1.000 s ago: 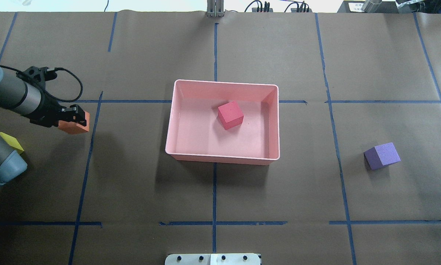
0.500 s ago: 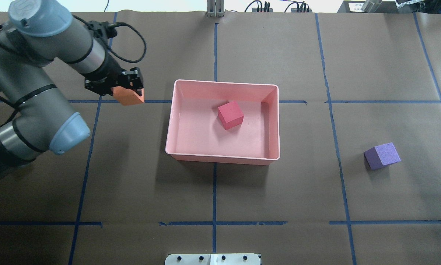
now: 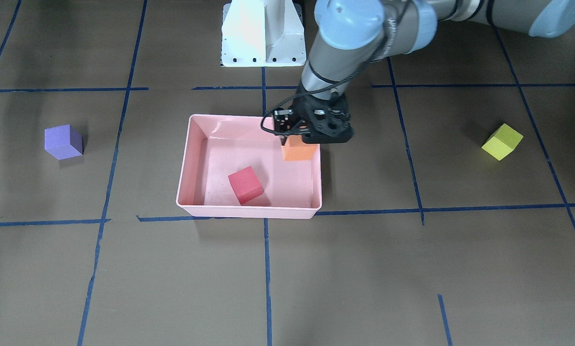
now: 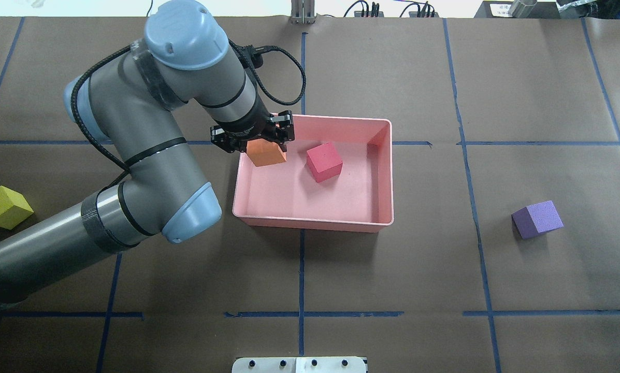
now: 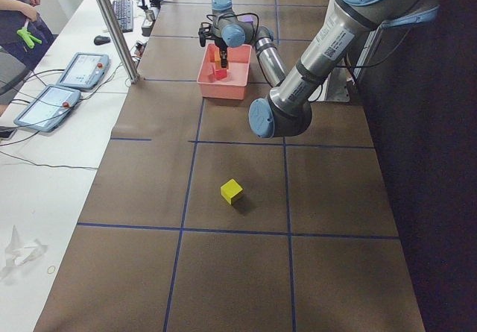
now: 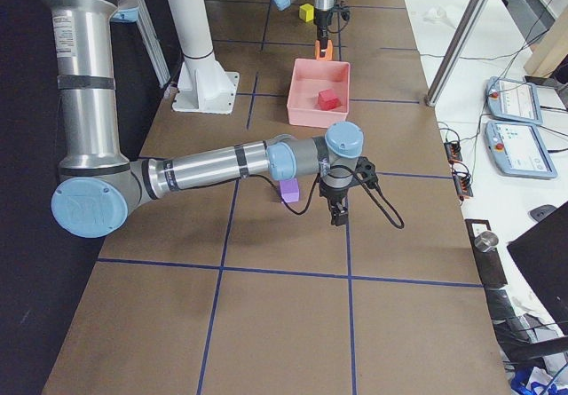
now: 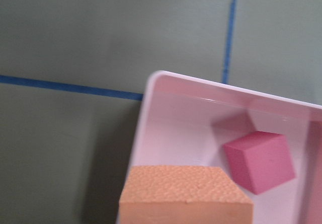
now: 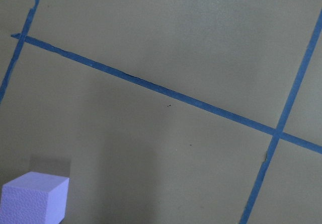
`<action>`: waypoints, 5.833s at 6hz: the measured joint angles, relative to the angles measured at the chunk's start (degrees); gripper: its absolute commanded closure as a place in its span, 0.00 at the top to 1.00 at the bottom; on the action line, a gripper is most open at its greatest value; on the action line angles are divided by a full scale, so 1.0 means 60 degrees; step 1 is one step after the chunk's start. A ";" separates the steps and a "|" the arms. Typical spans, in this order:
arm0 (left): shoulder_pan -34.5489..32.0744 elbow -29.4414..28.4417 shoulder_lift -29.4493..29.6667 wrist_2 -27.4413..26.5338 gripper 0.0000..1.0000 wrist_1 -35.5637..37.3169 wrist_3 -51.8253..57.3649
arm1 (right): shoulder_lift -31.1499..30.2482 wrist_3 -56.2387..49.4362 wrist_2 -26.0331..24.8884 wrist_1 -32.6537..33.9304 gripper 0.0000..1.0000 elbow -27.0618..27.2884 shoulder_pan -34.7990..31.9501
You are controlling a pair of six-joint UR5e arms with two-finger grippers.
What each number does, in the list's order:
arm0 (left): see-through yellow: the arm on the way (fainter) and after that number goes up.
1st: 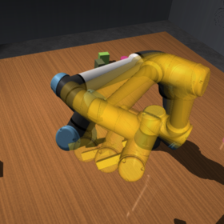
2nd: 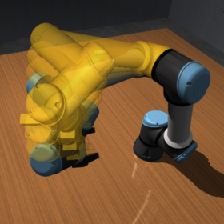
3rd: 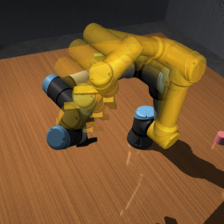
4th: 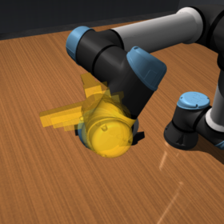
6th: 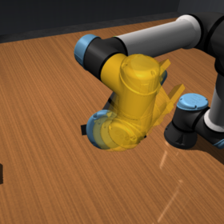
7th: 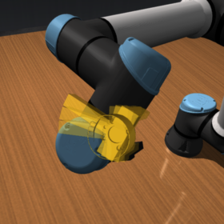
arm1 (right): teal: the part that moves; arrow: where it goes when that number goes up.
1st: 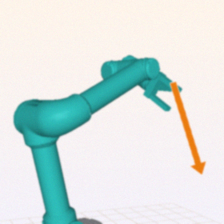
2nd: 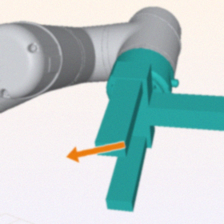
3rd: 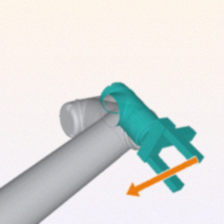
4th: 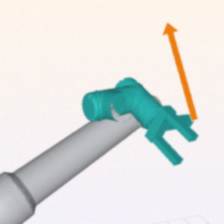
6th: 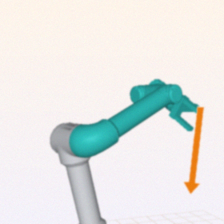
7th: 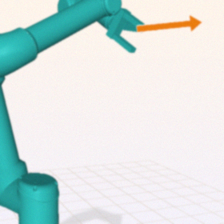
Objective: Place blocks into pink bin with both arms
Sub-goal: 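Carry the orange cube with the left gripper into the bin and release, then grasp the purple cube with the right gripper while the left gripper hovers over the bin, then drop the purple cube into the bin with the right gripper while the left withdraws, then raise the right gripper away while the left gripper grasps the yellow-green cube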
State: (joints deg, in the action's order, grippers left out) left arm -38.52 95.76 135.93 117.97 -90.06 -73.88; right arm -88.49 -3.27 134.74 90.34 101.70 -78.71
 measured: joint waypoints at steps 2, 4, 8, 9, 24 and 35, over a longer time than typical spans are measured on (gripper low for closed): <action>0.0141 -0.0033 0.0041 -0.0144 1.00 0.0010 -0.0056 | -0.0547 0.2933 -0.0190 -0.2526 1.00 0.0107 0.1240; 0.0149 -0.0044 -0.0016 -0.0170 1.00 0.0006 -0.0051 | -0.1322 0.5896 -0.1099 -0.5261 1.00 0.0155 0.2874; 0.0151 -0.0037 -0.0119 -0.0165 1.00 -0.0018 -0.0050 | -0.1494 0.7791 -0.2372 -0.5772 1.00 0.0488 0.4688; 0.0151 -0.0037 -0.0124 -0.0169 1.00 -0.0019 -0.0050 | -0.1562 0.7817 -0.2553 -0.5745 1.00 0.0456 0.4959; -0.3918 0.1814 -0.5807 0.1680 1.00 -0.0165 0.9938 | 0.6293 1.3015 -0.3515 0.2662 1.00 0.0907 0.6730; -0.3491 -0.0415 -0.9135 0.1644 1.00 -0.6877 1.0643 | 0.4080 1.0458 -0.3296 0.2659 1.00 0.2785 0.5908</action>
State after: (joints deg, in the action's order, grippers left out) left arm -59.47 93.27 81.12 127.84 -131.33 -10.02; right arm -64.01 59.48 114.96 106.29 118.41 -43.26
